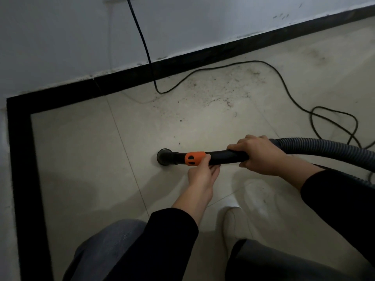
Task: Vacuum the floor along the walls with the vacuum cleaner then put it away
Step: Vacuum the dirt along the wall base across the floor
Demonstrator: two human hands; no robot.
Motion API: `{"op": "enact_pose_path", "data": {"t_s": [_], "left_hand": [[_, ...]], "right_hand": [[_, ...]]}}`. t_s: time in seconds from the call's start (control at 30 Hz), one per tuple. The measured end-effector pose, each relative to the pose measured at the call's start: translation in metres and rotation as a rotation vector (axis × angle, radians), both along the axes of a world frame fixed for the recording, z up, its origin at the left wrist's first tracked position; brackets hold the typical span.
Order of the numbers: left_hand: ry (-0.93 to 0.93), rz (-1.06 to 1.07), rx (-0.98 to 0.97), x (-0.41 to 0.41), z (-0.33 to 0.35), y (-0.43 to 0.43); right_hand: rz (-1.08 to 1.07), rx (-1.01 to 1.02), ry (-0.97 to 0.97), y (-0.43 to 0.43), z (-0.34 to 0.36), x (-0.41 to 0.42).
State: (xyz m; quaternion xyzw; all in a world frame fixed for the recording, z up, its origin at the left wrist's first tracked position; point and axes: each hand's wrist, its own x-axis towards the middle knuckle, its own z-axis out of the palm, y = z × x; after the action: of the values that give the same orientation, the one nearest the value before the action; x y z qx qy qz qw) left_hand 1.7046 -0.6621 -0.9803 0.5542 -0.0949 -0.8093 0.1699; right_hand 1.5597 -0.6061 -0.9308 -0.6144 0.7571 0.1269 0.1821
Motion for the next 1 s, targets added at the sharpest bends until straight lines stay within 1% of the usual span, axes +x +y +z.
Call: {"op": "enact_pose_path", "data": {"t_s": [0.47,0.63,1.0], "left_hand": [[0.06,-0.107,0.012,-0.016,0.008,0.031],[0.057,-0.136,-0.008,-0.024,0.008,0.027],[0.066,-0.14,-0.092,-0.028,-0.006,0.0]], "right_hand": [[-0.003,0.043,0.103,0.027,0.006,-0.025],[-0.049,0.037,0.101,0.032,0.003,-0.028],[-0.104,-0.05,0.097,0.015,-0.006,-0.023]]}}
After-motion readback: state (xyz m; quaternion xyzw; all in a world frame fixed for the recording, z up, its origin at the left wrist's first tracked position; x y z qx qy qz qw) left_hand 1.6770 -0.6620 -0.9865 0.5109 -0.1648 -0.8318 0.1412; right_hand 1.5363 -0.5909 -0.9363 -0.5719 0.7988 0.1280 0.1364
